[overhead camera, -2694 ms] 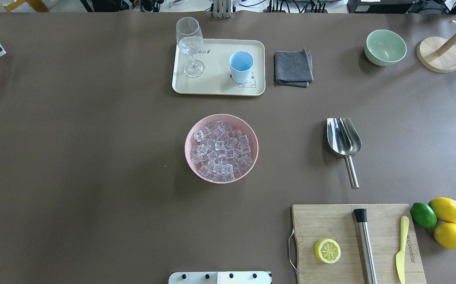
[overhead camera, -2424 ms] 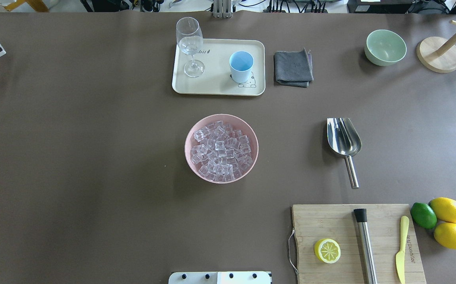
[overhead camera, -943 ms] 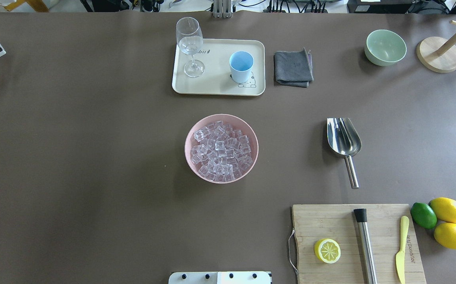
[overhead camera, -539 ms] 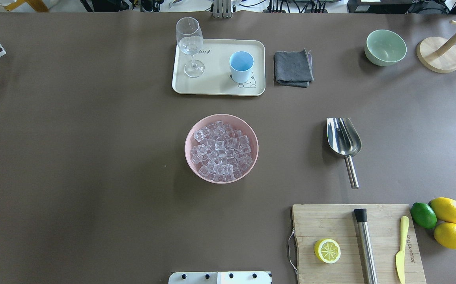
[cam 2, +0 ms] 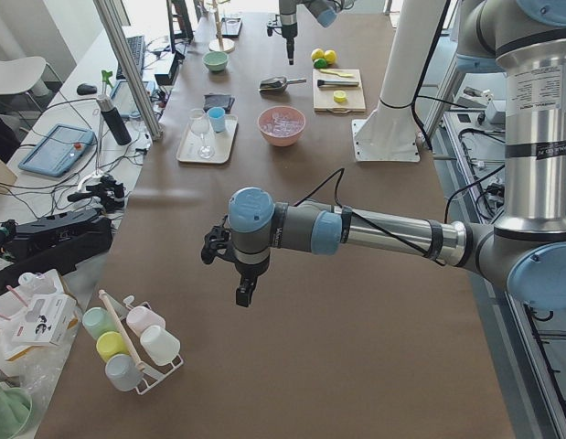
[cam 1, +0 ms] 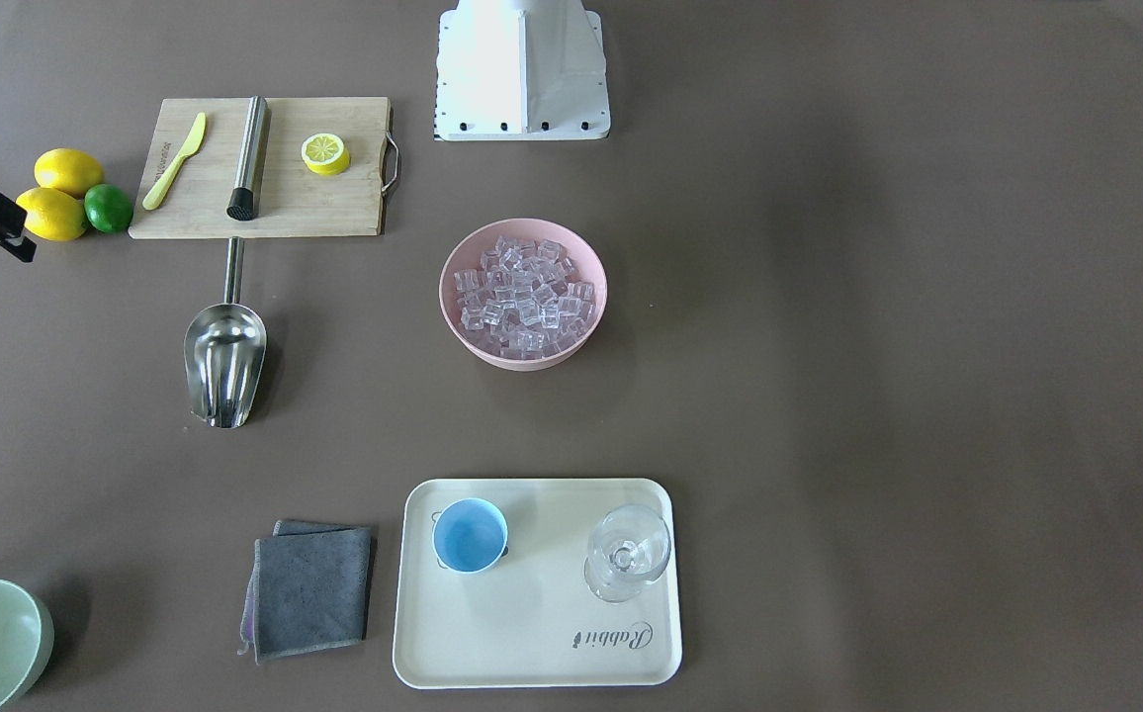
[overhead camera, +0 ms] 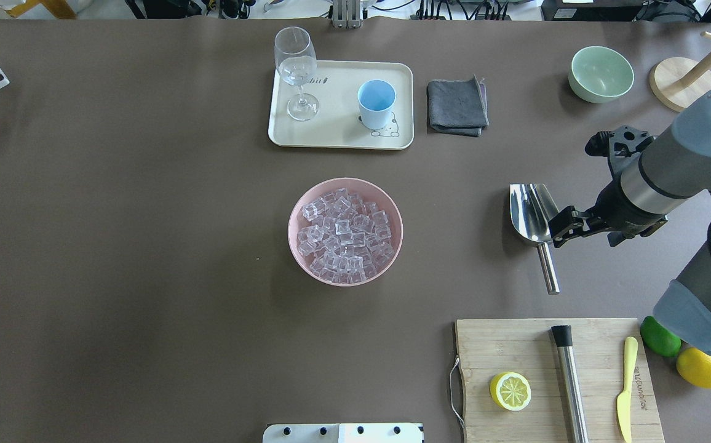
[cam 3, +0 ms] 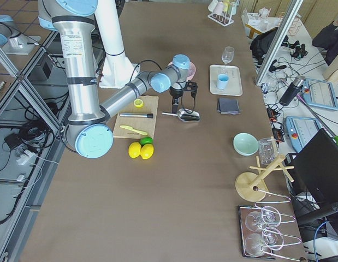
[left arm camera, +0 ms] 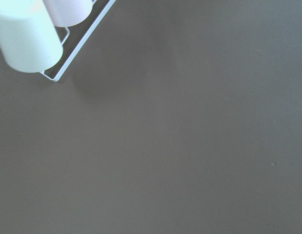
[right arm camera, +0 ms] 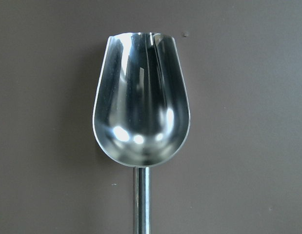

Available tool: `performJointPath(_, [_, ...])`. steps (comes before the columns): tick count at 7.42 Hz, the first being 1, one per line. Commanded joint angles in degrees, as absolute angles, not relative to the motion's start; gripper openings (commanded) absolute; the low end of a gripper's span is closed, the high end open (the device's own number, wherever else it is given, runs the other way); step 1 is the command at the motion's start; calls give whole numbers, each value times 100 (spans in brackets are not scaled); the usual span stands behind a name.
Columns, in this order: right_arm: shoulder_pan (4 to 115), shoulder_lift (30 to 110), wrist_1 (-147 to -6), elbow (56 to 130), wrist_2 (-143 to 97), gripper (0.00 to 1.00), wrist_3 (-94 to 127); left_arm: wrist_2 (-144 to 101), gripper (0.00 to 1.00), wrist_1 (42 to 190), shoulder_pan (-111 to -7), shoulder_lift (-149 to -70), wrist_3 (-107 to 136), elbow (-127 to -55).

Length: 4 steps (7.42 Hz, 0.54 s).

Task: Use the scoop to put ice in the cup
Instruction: 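Reach the right gripper down to the steel scoop handle and grasp it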

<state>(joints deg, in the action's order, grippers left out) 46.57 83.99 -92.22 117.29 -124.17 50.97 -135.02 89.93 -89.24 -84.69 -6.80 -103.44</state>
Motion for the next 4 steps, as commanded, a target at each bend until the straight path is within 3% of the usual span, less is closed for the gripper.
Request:
performJointPath(1, [3931, 8437, -9185, 11602, -11833, 99, 5508, -13561, 98, 9280, -8343, -8622, -686, -10493])
performJointPath(4, [3744, 8420, -8214, 10963, -11690, 99, 5712, -13535, 98, 9281, -7448, -8894, -677, -10888])
